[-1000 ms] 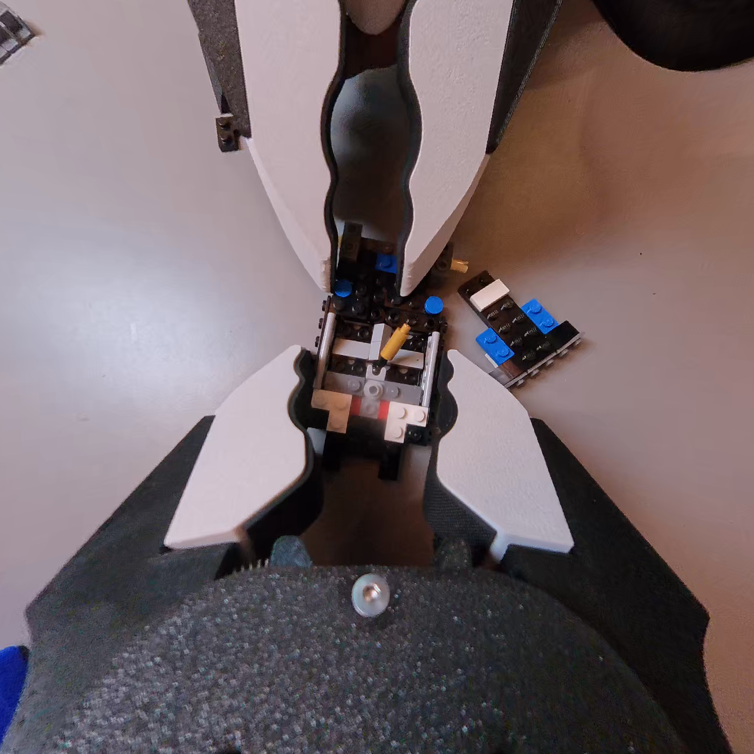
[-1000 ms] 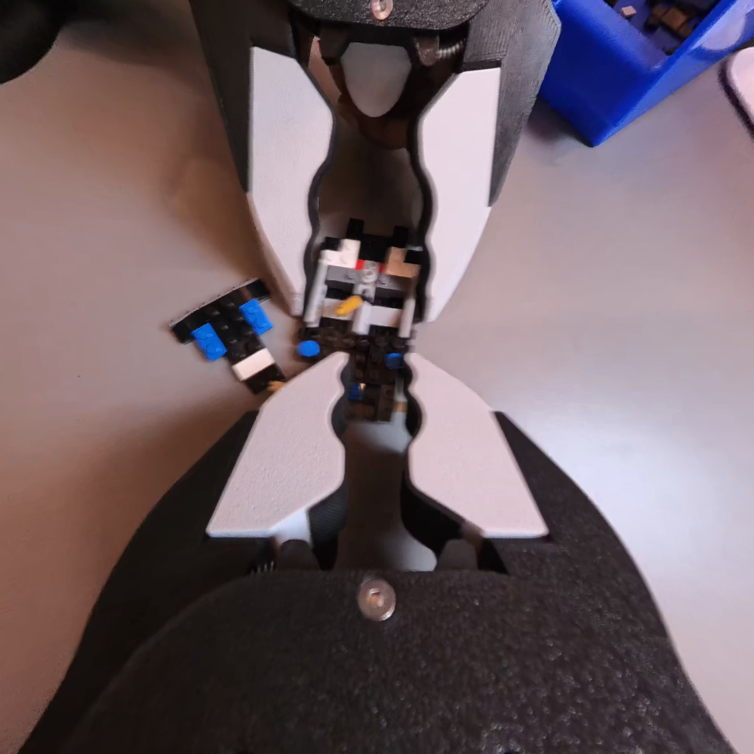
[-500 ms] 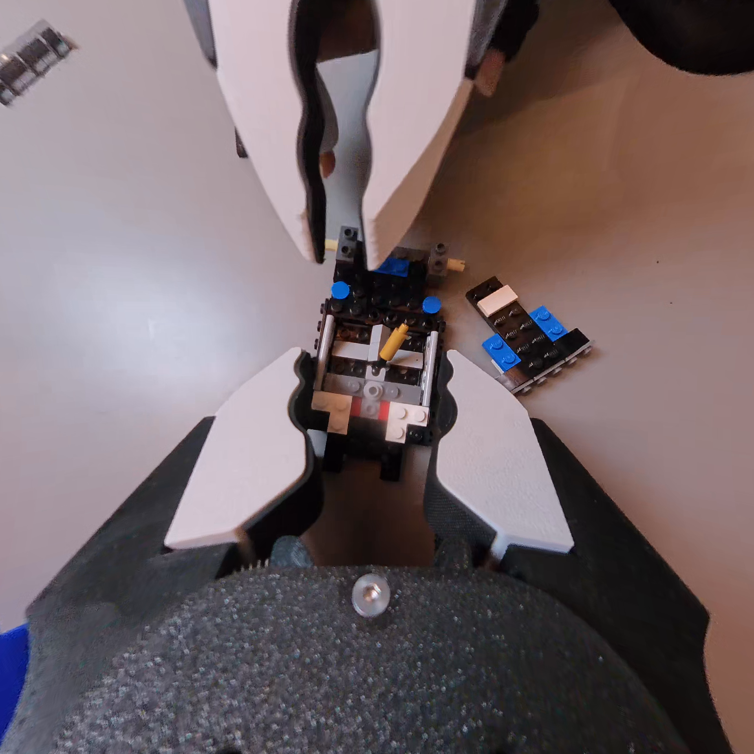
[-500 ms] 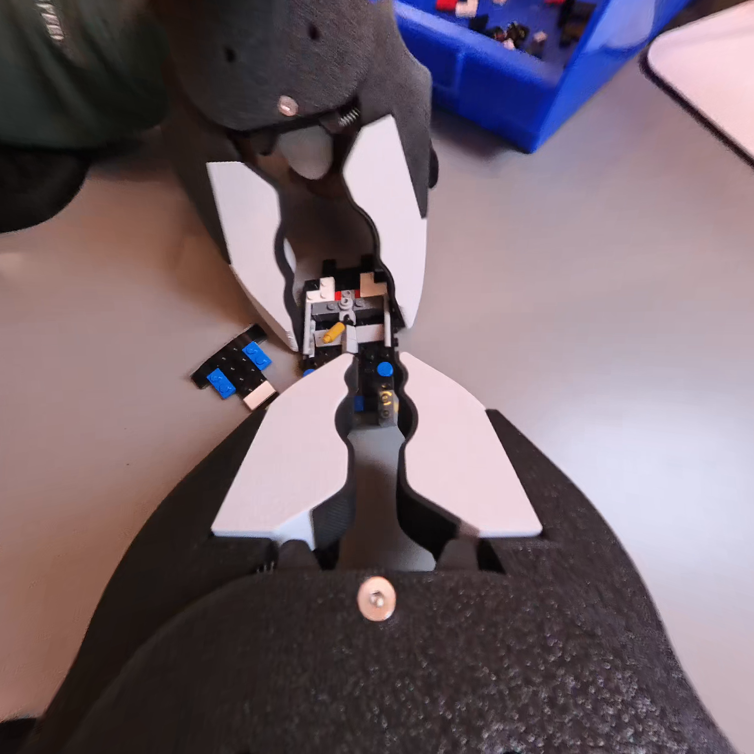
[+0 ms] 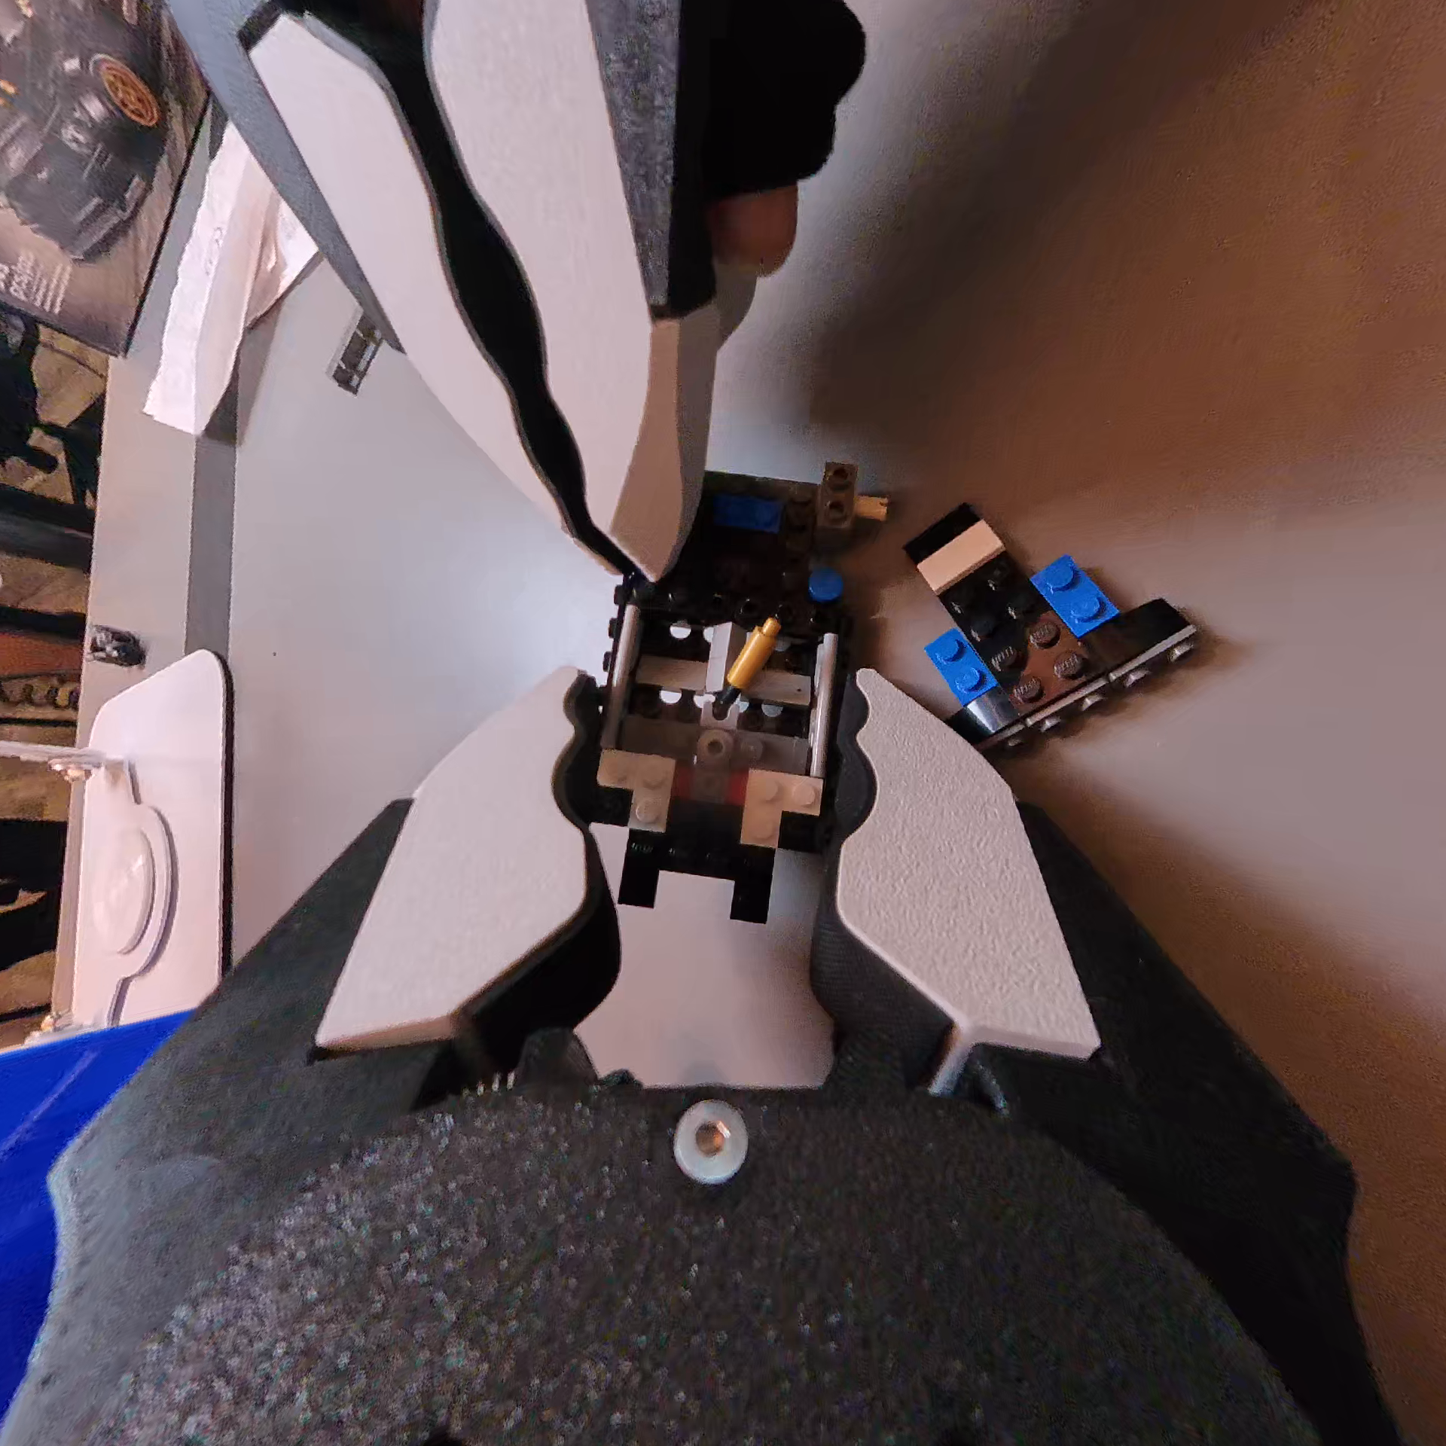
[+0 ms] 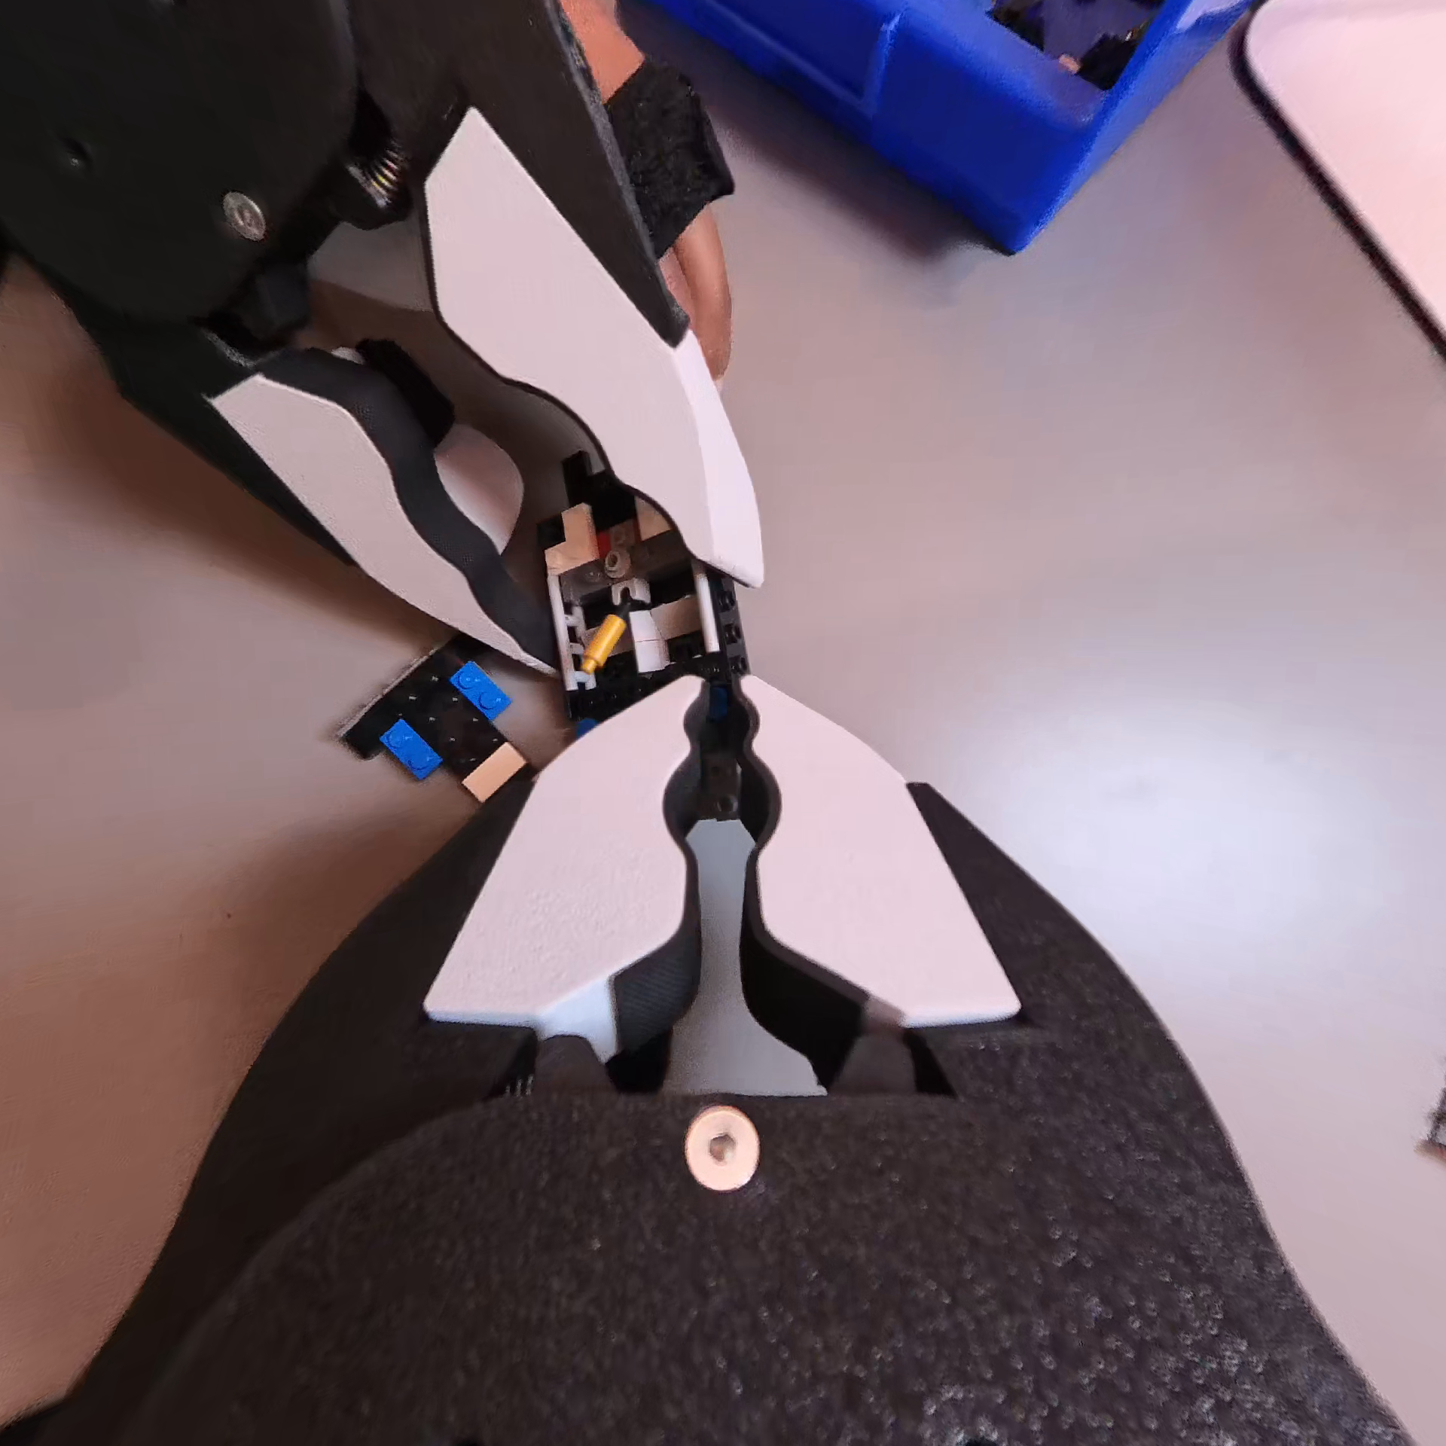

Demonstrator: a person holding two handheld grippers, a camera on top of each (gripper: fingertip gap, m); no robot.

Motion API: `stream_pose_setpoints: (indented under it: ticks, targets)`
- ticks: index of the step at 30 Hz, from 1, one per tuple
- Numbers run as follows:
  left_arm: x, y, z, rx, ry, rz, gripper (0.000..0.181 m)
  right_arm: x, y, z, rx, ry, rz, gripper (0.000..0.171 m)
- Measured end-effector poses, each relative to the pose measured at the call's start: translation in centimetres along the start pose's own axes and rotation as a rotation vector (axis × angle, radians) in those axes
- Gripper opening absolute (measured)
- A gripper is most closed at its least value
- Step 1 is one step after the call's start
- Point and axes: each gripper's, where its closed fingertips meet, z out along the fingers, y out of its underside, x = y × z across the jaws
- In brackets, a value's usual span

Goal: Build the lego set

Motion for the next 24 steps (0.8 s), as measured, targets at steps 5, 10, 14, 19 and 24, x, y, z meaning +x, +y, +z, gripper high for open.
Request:
stream_pose_setpoints:
  ticks: [5, 10, 14, 19, 24]
  targets:
    - [0.0, 0.1, 0.0, -0.023, 0.002, -0.041, 0.059, 0.2, -0.1, 0.1, 0.006, 0.111, -0.070, 0.001]
    - [-1.4, 0.9, 0.1, -0.082, -0.084, -0.036, 0.059, -3.8, 0.7, 1.7, 0.034, -0.147, 0.023, 0.000]
    - [-1.0, 0.9, 0.0, -0.057, -0.060, -0.057, 0.059, -0.2, -3.3, -3.3, 0.298, 0.017, 0.005, 0.000]
    - [-1.9, 0.7, 0.0, -0.074, -0.172, 0.077, 0.059, 0.4, -1.7, -2.1, 0.179, 0.122, -0.094, 0.015]
    - [-1.9, 0.3, -0.2, -0.073, -0.240, 0.170, 0.059, 0.5, -1.2, -1.0, 0.112, 0.182, -0.170, 0.018]
